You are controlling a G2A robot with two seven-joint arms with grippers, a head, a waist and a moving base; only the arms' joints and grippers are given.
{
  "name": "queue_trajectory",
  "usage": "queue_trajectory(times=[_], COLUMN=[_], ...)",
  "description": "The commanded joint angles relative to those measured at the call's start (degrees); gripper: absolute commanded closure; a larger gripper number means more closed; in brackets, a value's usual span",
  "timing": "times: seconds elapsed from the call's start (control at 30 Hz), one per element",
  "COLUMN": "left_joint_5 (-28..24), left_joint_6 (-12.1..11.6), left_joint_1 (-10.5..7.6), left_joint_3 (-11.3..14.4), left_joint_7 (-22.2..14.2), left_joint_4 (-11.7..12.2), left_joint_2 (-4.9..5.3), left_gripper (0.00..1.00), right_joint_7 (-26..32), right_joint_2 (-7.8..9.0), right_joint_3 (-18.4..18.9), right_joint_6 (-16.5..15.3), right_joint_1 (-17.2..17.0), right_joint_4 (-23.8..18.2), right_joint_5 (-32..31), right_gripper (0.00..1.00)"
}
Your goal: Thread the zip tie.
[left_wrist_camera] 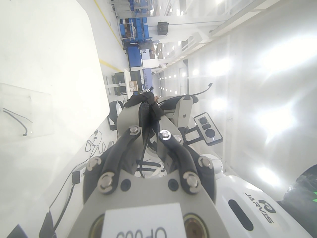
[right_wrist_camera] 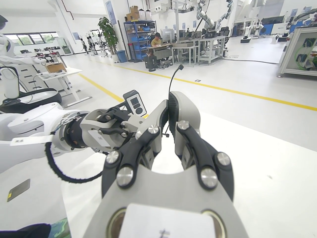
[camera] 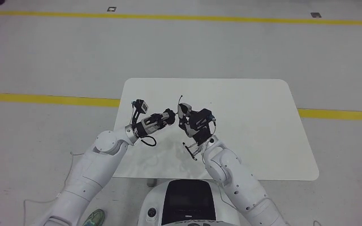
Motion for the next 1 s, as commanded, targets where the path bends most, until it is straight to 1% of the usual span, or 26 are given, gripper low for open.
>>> queue_trajectory(times=[0.0, 0.37, 0.97], left_joint_5=[0.0, 0.0, 0.0], left_joint_6=[0.0, 0.0, 0.0], left_joint_1=[0.00, 0.00, 0.00], left_joint_3=[0.0, 0.0, 0.0], left_joint_7=[0.0, 0.0, 0.0], left_joint_4=[0.0, 0.0, 0.0], left_joint_2=[0.00, 0.00, 0.00], left_gripper=[1.00, 1.00, 1.00], right_joint_7=[0.1, -0.6, -0.7], right_joint_2=[-0.01, 0.03, 0.06], right_joint_3=[-0.1, -0.1, -0.1], right_joint_6=[0.0, 0.7, 0.3], right_joint_1=[0.1, 0.1, 0.7], right_joint_4=[0.1, 0.2, 1.1], right_joint_5=[0.0, 0.0, 0.5], right_gripper=[1.00, 1.00, 1.00])
